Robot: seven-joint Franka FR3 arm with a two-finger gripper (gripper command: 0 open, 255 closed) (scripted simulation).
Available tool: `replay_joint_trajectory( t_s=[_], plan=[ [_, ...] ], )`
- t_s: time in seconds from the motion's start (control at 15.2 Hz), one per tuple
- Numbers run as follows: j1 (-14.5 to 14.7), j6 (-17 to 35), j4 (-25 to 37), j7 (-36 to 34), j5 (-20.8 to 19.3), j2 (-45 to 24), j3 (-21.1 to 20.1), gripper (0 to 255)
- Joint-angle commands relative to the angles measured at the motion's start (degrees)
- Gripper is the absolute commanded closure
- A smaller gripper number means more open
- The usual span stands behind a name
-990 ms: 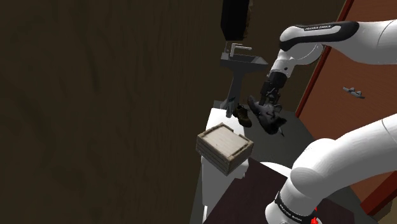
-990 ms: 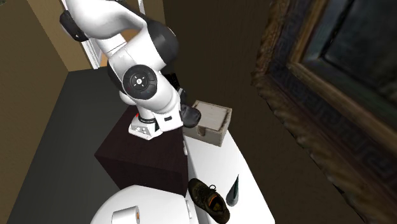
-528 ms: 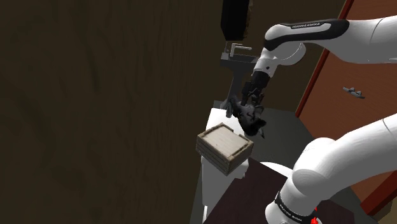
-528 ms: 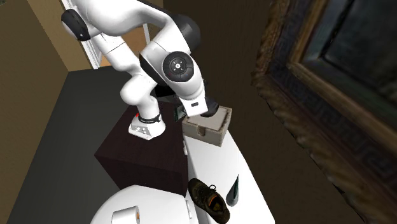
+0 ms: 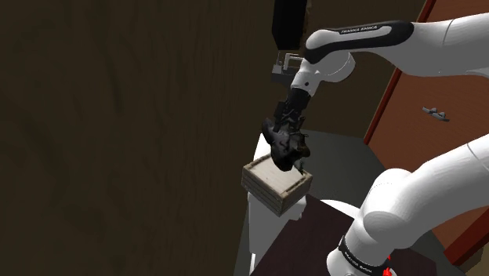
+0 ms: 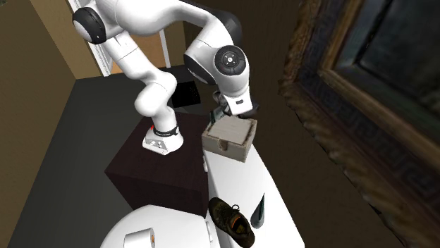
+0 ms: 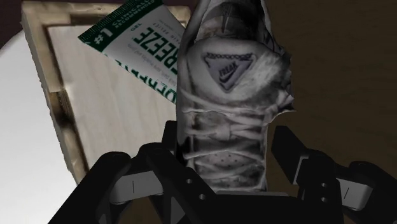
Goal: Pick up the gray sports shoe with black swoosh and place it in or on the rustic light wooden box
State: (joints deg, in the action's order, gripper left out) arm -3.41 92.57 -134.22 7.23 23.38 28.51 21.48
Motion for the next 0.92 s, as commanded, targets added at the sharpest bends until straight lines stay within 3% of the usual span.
replay_joint_trajectory(
  t_s=[0.0, 0.86],
  plan=[
    [0.09, 1.42, -1.15, 0.5, 0.25, -0.3, -0.09, 255],
    [0.17, 9.45, -7.99, 5.44, 1.01, -2.96, 0.72, 255]
  ],
)
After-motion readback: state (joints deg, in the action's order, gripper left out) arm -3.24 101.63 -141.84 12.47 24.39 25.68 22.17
